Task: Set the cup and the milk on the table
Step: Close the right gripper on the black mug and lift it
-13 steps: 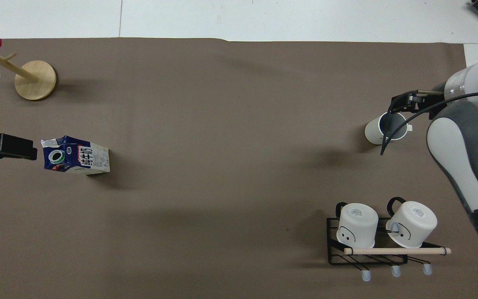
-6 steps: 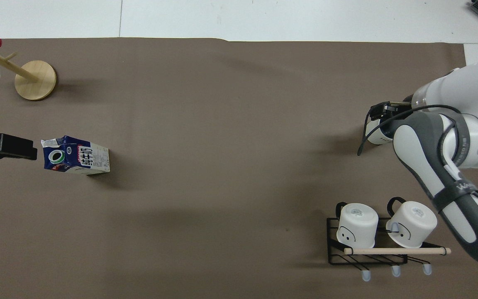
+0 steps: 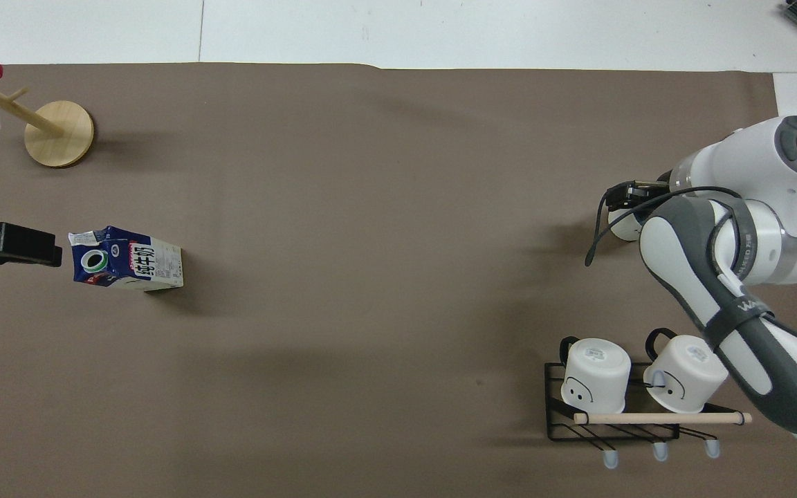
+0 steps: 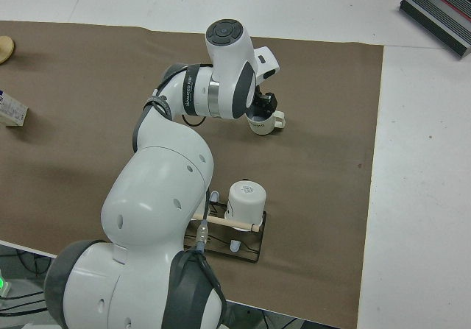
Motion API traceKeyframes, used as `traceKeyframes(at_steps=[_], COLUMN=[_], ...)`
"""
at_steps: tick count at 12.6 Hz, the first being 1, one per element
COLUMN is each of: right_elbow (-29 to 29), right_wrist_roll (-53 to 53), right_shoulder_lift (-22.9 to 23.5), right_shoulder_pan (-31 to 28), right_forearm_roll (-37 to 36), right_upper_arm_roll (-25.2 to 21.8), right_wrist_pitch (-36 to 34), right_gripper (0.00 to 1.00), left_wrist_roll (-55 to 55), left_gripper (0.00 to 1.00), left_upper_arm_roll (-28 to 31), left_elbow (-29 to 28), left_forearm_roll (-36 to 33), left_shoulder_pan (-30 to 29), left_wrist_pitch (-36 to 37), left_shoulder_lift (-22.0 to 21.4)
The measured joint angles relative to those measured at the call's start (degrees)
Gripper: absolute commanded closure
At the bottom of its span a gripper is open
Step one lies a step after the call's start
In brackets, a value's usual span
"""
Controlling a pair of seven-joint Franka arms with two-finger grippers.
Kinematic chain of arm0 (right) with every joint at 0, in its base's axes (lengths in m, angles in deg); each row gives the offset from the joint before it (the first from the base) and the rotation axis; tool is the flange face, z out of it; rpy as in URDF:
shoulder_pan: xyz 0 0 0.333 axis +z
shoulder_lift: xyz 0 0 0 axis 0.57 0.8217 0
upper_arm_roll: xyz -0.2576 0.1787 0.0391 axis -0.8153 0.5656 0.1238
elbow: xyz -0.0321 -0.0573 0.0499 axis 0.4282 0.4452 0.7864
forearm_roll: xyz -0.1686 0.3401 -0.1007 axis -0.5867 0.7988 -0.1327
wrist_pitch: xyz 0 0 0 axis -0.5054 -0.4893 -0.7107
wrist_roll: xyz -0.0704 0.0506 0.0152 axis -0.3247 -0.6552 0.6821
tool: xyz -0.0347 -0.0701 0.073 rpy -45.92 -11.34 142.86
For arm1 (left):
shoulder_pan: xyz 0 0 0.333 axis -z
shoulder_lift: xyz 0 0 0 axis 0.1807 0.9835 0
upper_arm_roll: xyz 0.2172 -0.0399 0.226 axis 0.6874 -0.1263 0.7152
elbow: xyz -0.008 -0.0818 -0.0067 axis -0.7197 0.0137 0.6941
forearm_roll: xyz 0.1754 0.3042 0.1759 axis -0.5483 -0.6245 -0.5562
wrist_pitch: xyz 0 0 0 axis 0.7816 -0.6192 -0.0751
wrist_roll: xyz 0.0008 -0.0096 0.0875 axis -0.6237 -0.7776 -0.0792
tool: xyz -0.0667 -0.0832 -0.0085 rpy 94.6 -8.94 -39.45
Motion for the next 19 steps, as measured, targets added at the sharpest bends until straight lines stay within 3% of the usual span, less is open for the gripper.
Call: traceKeyframes(at_steps=[5, 6, 7, 8, 9, 10, 19], right_elbow=[0.4, 0.4, 0.5, 0.5, 0.5, 0.5, -1.4], right_wrist_roll=[0.0, 0.0, 0.0, 0.0, 0.0, 0.0, 0.8], right_shoulder_lift=[0.2, 0.3, 0.3, 0.3, 0.3, 0.3, -0.2], right_shoulder_pan=[0.0, 0.0, 0.0, 0.0, 0.0, 0.1, 0.7], right_forearm_roll=[0.0, 0.0, 0.0, 0.0, 0.0, 0.0, 0.0], right_upper_arm_roll=[0.0, 0.0, 0.0, 0.0, 0.0, 0.1, 0.5], right_wrist_pitch=[0.1, 0.1, 0.1, 0.1, 0.1, 0.1, 0.1], right_gripper=[0.01, 0.15, 0.37, 0.59, 0.89, 1.0, 1.0], left_wrist_roll=[0.0, 0.0, 0.0, 0.0, 0.0, 0.0, 0.0], left_gripper=[0.0, 0.0, 0.0, 0.0, 0.0, 0.0, 0.0], left_upper_arm_roll=[0.0, 0.0, 0.0, 0.0, 0.0, 0.0, 0.0], left_elbow=[0.0, 0.0, 0.0, 0.0, 0.0, 0.0, 0.0], left_forearm_roll=[0.0, 0.0, 0.0, 0.0, 0.0, 0.0, 0.0], left_shoulder_pan=[0.0, 0.0, 0.0, 0.0, 0.0, 0.0, 0.0], left_wrist_pitch=[0.0, 0.0, 0.0, 0.0, 0.0, 0.0, 0.0], left_shoulder_lift=[0.0, 0.0, 0.0, 0.0, 0.0, 0.0, 0.0])
